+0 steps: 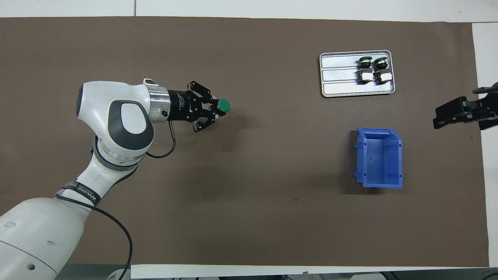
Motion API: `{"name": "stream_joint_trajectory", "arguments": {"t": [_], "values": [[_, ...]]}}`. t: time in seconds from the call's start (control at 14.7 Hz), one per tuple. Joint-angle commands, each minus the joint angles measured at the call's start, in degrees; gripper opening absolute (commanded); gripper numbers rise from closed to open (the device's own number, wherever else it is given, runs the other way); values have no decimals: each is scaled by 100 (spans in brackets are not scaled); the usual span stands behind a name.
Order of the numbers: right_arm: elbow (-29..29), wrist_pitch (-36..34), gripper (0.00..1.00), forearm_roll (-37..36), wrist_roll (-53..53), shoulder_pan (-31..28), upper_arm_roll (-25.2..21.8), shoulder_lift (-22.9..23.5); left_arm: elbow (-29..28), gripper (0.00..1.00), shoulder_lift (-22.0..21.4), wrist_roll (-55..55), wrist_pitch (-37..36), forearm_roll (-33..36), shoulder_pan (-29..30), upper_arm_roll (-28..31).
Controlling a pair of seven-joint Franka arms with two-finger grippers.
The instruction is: Place and press button with both arms
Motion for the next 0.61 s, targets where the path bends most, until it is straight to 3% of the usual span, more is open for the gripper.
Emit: {"name": "stream_joint_trajectory", "arguments": {"t": [0.0,0.14,0.55], "values": [[-153,59,100,-10,-84,-28,19,-133,-260,12,-77,845,-286,-698,245,-31],[-153,59,100,-10,-84,-28,28,-133,-480,11,-77,1576,-470,-1298,307,-22],[-153,59,100,-10,-84,-28,28,-133,-604,10,72,2396,-1313,-2002,701,-31]]}}
